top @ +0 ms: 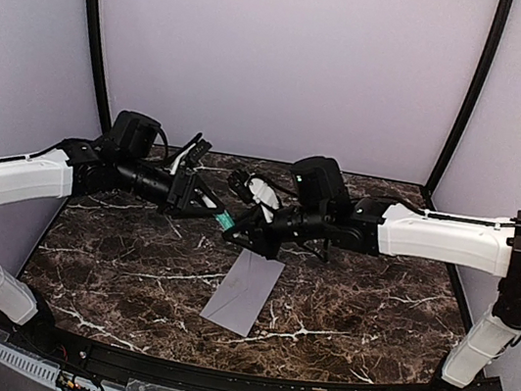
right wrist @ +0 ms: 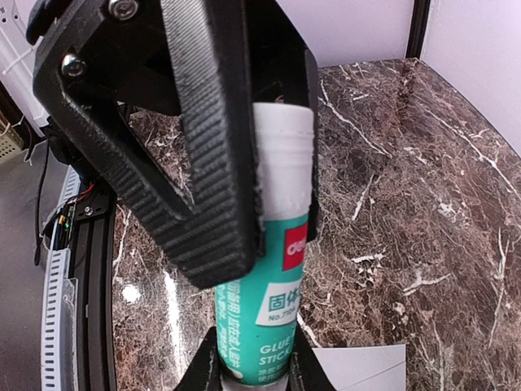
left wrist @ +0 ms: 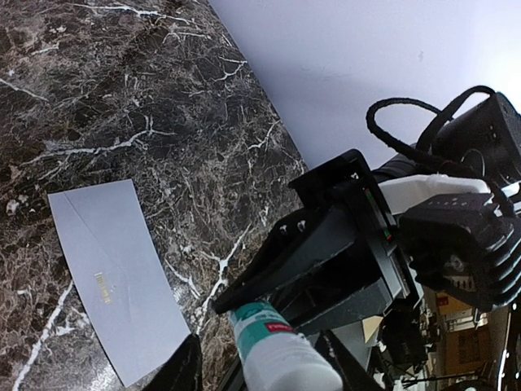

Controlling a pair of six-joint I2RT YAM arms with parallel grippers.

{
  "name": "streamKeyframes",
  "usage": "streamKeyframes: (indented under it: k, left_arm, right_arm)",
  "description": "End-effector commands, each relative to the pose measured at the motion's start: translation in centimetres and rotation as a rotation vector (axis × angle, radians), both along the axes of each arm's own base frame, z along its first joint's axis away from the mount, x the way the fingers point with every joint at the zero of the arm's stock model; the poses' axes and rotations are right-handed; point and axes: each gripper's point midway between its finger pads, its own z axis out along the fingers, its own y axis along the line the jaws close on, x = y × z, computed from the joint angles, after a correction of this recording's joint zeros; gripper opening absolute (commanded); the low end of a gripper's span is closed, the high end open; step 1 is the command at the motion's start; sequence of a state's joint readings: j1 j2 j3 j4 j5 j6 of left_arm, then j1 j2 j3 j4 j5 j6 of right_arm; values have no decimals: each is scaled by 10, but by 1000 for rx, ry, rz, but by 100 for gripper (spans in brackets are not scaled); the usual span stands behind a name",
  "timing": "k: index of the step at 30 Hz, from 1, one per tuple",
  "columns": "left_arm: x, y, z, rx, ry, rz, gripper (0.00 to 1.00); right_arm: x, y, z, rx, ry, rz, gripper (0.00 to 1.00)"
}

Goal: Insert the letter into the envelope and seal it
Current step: Place the solid glue at the center of the board.

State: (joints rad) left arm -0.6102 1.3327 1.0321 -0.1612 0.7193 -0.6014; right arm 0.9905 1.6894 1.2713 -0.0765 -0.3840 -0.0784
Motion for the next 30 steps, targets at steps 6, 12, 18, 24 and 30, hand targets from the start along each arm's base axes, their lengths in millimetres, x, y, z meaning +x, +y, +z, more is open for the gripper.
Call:
streamKeyframes:
  k: [6, 12, 18, 24, 30]
  left_arm:
    - [-3, -2, 6, -4, 7, -41, 23]
    - [-6, -3, 2, -8, 35, -59, 8]
    - [18, 14, 6, 35, -53, 36, 4]
    - [89, 73, -29, 346, -228, 292, 4]
    - [149, 131, -78, 556, -234, 455, 4]
  right_arm:
    - [-2, 13, 9, 14, -37, 30, 2]
    - [3, 12, 12, 25, -53, -1, 13]
    - [8, 0, 21, 67, -62, -72, 64]
    - [21, -29, 30, 97, -64, -224, 67]
    - [36, -75, 40, 114, -74, -433, 70]
